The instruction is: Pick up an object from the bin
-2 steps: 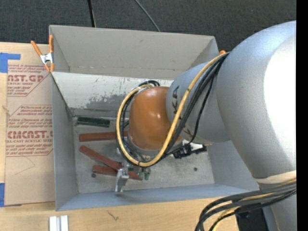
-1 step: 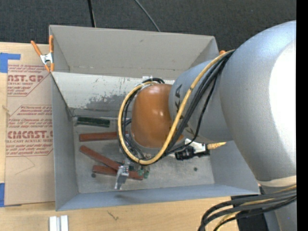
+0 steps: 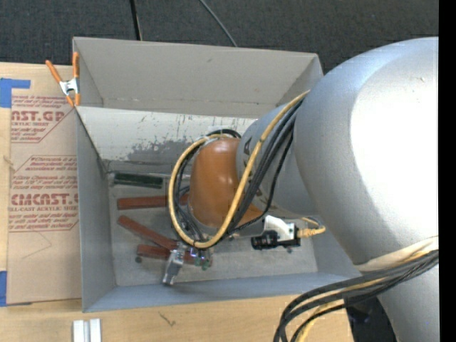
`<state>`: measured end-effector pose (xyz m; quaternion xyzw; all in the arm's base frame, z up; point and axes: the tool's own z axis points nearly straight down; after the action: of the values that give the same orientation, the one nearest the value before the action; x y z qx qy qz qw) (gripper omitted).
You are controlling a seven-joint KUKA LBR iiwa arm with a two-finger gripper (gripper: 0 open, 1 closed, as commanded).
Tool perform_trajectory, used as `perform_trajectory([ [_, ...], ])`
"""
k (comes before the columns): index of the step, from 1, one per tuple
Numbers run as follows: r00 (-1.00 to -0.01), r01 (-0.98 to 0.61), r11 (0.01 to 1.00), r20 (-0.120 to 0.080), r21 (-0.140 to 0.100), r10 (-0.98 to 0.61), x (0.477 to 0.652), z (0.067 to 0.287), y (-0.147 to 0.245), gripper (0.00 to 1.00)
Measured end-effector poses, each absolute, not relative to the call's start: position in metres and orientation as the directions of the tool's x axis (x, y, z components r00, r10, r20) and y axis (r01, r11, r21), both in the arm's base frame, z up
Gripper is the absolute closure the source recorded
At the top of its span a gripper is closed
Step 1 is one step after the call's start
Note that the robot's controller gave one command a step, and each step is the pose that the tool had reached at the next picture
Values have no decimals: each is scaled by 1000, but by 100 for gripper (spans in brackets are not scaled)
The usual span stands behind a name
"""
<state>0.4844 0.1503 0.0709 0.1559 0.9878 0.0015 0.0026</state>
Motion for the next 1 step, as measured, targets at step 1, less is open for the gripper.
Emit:
perform_trajectory([
  [1, -939, 342, 939, -15, 14, 342, 485, 76, 139, 100],
])
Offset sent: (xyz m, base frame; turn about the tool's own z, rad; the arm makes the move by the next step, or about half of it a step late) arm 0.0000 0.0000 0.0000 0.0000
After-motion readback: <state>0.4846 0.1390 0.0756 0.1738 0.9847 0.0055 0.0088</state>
